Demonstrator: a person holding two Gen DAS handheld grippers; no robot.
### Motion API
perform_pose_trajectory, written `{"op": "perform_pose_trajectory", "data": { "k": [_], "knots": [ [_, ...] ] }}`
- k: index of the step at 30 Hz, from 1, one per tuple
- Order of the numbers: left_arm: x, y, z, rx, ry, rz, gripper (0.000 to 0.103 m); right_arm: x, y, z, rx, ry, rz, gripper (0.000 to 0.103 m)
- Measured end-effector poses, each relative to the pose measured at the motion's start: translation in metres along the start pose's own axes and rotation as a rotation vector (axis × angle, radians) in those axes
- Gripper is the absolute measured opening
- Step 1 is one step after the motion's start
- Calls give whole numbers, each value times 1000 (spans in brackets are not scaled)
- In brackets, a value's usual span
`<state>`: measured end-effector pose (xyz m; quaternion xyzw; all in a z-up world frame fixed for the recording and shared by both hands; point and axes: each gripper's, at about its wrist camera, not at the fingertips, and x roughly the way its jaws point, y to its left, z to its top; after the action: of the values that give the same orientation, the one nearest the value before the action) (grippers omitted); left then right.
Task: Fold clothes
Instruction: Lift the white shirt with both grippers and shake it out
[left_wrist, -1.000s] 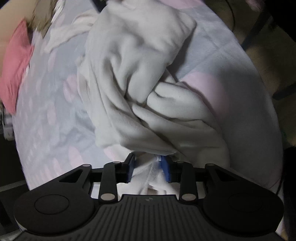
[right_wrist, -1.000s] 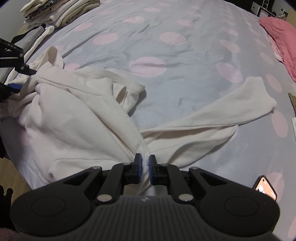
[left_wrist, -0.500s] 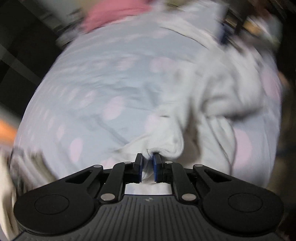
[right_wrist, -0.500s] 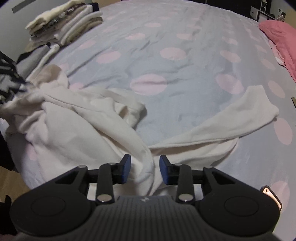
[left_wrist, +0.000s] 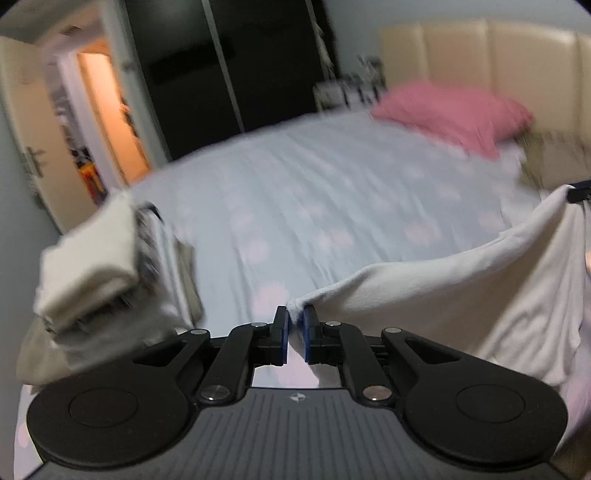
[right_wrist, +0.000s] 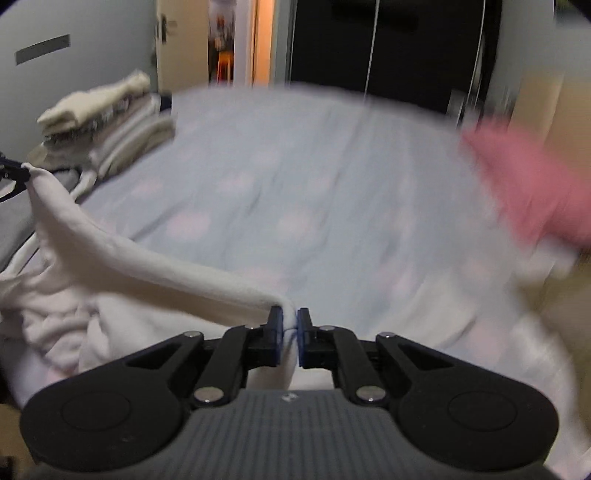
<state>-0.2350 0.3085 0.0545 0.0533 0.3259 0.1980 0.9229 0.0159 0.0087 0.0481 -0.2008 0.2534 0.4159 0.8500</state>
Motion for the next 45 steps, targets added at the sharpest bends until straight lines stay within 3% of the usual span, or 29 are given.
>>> {"op": "perform_pose_trajectory", "data": {
  "k": [8, 14, 24, 29, 34, 39, 45],
  "knots": [
    [-117, 37, 79, -142, -411, 99, 5, -121, 1, 106, -47, -414, -176, 9],
    [-213, 38, 109, -164, -679, 149, 5, -215, 13, 145, -55, -659, -279, 9],
    [-287, 18, 105, -125, -838, 149, 5, -315, 28, 138, -63, -871, -367, 9],
    [-292, 11, 109, -101, -845, 157, 5, -329, 28, 135, -94, -895, -396, 9],
    [-261, 18, 119, -86, -757, 158, 5, -303, 18, 147, -119, -844, -402, 9],
    [-168, 22, 121, -96, -554, 136, 5, -238, 5, 151, -124, -720, -375, 9],
    [-37, 17, 104, -90, -327, 130, 5, -114, -18, 138, -98, -491, -320, 9]
  ]
}}
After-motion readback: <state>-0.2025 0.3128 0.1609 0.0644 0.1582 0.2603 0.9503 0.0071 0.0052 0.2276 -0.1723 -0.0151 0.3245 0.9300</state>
